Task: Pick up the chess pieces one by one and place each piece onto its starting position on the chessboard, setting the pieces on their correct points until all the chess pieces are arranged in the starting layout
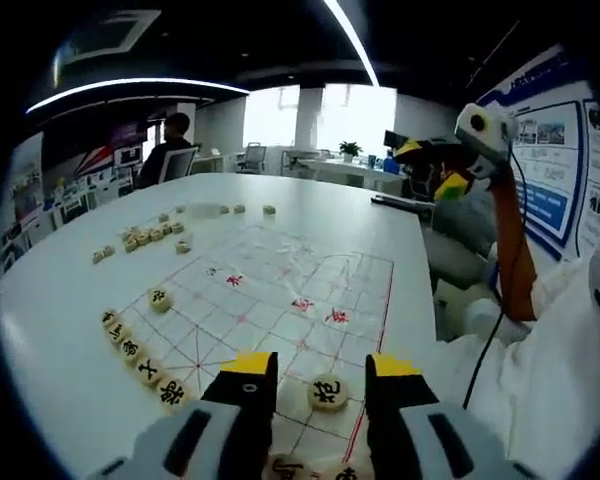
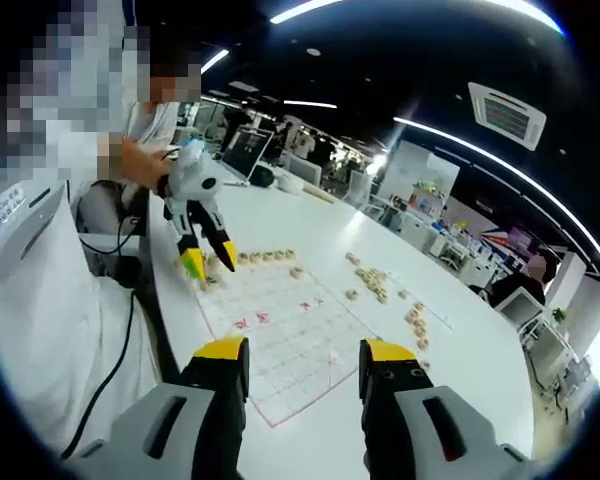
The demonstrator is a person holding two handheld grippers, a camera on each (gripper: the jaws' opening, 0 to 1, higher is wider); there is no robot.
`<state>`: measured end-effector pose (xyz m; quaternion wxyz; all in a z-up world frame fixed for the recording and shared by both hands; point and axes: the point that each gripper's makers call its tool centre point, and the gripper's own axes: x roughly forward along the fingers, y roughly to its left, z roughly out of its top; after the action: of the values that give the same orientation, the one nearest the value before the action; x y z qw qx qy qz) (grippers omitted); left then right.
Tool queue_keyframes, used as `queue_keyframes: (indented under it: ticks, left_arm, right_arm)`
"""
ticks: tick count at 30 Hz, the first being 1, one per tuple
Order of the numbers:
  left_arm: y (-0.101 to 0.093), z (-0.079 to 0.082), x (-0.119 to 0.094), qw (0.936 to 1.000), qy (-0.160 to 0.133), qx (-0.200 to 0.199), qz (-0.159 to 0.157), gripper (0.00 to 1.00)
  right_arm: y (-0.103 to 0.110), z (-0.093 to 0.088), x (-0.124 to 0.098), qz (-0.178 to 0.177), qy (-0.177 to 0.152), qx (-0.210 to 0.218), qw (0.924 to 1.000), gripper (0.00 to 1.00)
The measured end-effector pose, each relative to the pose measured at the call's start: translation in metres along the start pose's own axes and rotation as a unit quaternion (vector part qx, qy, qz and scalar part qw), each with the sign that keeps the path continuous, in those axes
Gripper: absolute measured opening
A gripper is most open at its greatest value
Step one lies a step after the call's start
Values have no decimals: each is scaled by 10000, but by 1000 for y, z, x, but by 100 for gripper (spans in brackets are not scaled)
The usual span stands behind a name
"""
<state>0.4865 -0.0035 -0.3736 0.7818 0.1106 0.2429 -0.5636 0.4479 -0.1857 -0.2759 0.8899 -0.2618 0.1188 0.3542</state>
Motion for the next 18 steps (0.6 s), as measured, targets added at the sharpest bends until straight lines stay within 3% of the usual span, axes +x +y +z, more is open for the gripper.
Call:
queue_keyframes:
  ticks: [13,18]
  left_arm:
    - [30,41,-14,9976,-467,129,490,43]
    - [55,50,-8,9962,-476,126,717,43]
  right_arm:
    - [-1,1,-1,-4,-7,-5,10000,45]
    - [-1,0,-1,-6,-2,-2,10000,45]
